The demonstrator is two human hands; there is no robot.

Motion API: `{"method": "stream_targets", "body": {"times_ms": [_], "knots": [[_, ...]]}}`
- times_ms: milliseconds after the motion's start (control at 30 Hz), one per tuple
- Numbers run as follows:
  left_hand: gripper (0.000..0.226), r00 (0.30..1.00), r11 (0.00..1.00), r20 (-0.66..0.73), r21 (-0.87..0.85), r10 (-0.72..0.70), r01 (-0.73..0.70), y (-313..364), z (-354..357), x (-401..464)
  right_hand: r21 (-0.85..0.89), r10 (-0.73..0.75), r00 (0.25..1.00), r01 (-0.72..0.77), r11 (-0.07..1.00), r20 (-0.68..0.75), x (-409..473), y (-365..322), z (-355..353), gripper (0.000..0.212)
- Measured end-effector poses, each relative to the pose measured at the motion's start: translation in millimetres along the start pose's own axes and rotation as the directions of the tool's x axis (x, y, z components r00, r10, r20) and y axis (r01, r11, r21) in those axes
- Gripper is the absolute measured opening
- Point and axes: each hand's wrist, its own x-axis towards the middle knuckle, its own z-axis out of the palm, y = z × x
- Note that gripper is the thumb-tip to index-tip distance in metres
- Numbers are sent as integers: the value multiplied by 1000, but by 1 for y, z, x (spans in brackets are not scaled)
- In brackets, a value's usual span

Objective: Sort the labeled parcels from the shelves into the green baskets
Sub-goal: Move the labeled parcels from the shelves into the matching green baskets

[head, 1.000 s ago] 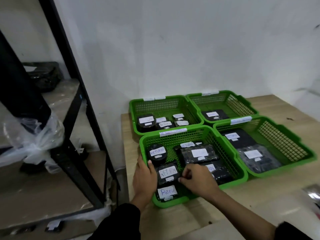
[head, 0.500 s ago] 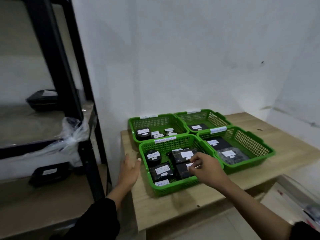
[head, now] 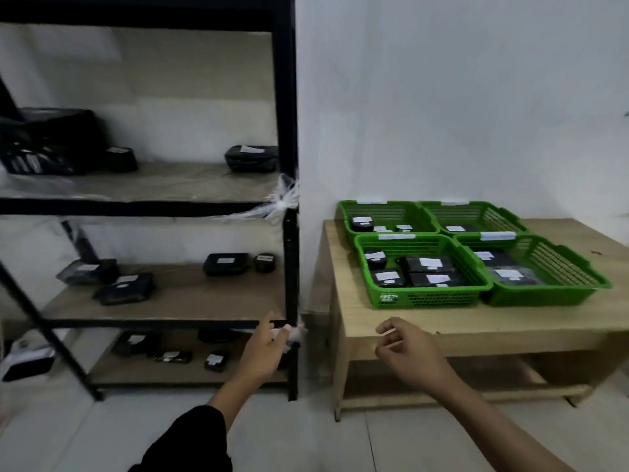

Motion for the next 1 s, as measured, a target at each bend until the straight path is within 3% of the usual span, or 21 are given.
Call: {"method": "stream_targets", "body": {"times_ms": [267,467,733,1000], "knots": [[54,988,991,-116,-95,-105,94,-64,-97,-47,-31,-101,993,103,994,61,-14,-72,62,17],[54,969,986,-190,-81,-157,143,-129,-203,-80,-31,-180,973,186,982,143,-7,-154,151,14],[41,942,993,-321,20,-102,114,-198,-379,-80,52,-148,968,140,989,201,-7,-259,296,19],[43,916,988,-370,-38,-152,148,-250,-474,-52,31,-85,971,80,996,225,4,-305,369,19]]}}
